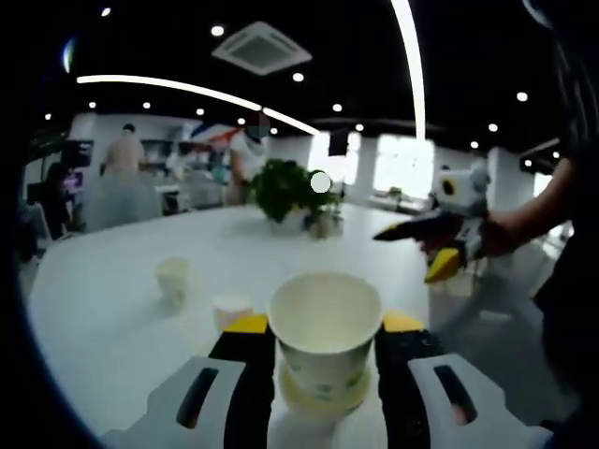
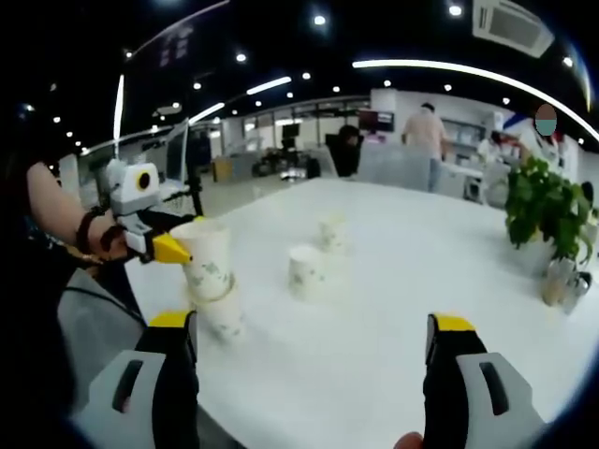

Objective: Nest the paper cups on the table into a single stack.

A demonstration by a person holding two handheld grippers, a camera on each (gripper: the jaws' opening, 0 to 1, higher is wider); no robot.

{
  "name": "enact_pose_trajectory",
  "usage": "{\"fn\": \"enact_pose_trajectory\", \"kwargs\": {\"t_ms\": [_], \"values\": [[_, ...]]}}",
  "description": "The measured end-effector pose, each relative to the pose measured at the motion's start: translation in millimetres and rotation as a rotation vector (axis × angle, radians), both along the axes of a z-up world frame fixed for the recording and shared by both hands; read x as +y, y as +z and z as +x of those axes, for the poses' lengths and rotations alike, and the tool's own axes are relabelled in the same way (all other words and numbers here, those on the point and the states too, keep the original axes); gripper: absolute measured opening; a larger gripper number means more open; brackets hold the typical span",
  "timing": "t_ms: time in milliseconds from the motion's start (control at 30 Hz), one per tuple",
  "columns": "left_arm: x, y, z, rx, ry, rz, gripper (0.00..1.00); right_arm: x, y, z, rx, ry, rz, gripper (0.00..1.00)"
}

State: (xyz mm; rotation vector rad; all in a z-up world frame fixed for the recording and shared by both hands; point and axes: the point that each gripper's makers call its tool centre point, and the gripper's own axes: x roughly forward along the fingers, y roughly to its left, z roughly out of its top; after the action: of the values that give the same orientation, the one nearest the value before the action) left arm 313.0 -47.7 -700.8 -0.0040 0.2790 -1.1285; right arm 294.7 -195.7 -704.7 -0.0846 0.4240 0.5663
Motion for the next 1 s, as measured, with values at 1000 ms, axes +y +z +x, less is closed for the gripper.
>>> {"fn": "enact_pose_trajectory", "kwargs": {"t_ms": [1000], "values": [[-7,-34.8,-5.6,-0.037,-0.004,0.129,0.42,-2,-0.4,1,0.013,0.013,-0.016,1.0]]}}
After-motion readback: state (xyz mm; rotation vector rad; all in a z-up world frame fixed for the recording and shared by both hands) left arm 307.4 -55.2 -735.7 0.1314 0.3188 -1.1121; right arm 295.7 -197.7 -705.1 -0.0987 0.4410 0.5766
